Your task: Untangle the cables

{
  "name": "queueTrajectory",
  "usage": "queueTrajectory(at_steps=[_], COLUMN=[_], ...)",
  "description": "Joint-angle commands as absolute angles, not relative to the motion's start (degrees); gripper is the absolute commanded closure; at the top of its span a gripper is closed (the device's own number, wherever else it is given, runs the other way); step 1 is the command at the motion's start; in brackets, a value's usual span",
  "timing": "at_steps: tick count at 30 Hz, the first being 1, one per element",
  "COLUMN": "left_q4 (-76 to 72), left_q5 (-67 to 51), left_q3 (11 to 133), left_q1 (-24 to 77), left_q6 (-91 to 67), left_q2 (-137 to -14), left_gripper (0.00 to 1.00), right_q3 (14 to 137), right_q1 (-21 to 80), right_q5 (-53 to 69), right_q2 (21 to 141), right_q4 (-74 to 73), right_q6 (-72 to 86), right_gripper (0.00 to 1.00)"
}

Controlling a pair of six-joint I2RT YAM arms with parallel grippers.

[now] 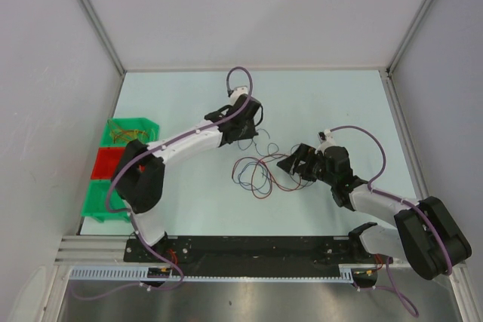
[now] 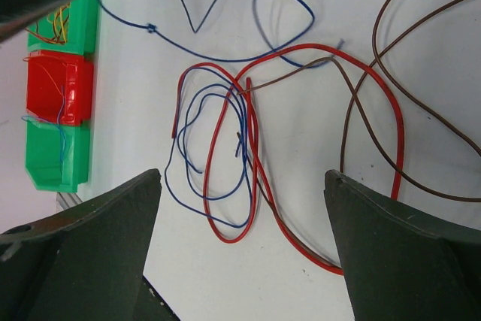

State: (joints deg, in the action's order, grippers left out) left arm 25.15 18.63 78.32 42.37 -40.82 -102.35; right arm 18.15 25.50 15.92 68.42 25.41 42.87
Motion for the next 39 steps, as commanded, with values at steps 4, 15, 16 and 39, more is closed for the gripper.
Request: queueTrajectory(at_steps=[4,15,16,39], left_q4=[28.39,31.64,31.81,34.8], left_q5=[16.96,16.43,17.48,22.15], left_q3=[84.99,96.5,96.68,70.23], left_q1=[42.71,42.71,42.63,22.16], left_q6=[-37.71,-31.73,-31.64,-32.7], left_q2=[-94.57,-89.91,-89.56,-65.05], left_gripper=[1.0,1.0,1.0,1.0], right_q3=[20.3,20.39,20.3,21.62], right_q1=[25.31,25.31,25.31,25.22], right_q5=[15.65,15.47,15.47,15.56], right_q2=[68.56,68.38,68.38,70.14], right_q4=[27.33,26.98,26.98,25.67], right_q6=[42.8,42.89,42.89,43.07], right_gripper=[0.06,0.06,0.06,0.06])
